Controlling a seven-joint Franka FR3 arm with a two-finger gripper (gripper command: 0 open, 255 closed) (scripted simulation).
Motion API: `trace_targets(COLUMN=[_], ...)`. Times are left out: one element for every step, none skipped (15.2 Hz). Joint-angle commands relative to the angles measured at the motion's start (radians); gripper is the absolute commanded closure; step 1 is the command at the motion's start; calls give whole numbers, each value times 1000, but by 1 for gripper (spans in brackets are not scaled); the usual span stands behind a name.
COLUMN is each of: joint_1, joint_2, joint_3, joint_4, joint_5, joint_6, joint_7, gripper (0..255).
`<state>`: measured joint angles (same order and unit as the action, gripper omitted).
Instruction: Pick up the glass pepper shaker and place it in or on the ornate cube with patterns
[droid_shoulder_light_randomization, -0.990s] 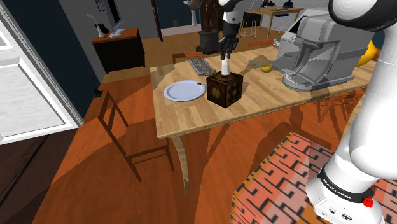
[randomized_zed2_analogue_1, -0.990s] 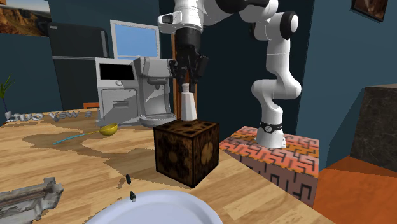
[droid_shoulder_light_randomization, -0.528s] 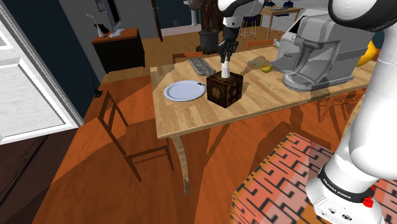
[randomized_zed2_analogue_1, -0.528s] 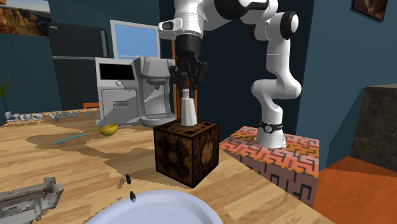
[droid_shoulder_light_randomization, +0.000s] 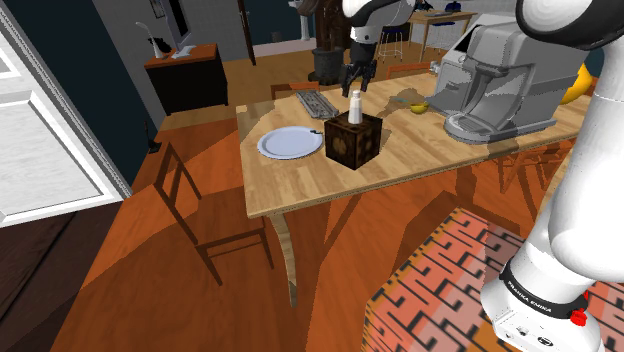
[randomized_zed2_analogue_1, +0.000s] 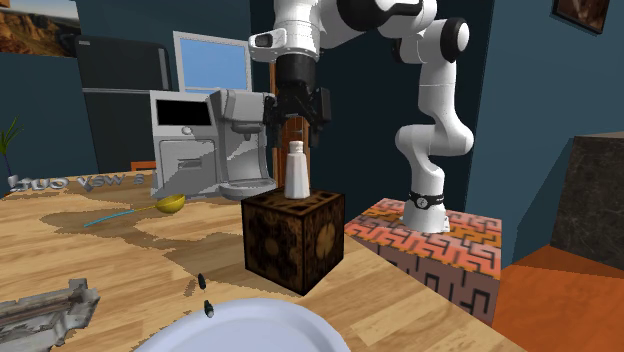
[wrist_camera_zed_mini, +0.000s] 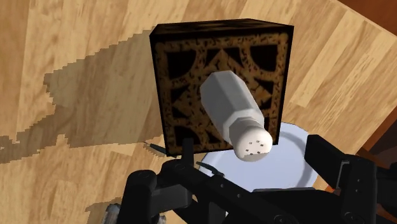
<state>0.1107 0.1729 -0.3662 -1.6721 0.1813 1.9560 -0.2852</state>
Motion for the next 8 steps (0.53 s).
trace_targets(joint_1=[-1,-3,-4,-6,-6,-6,-6,-6], joint_2=[-8,-14,-19,-22,-22,-22,-22,-22], joint_3=[-2,-4,-5,-7,-7,-7,-7,-7], joint_4=[23,48,75,98,98,98,98,98], joint_5=[-4,-8,-11,-12,-12,-12,-12,-12], joint_6=[-30,-61,-93,-118,-118,-118,-118,-118], joint_7=[3,6,8,9,9,9,9,9], gripper=[0,0,0,0,0,0,0,0])
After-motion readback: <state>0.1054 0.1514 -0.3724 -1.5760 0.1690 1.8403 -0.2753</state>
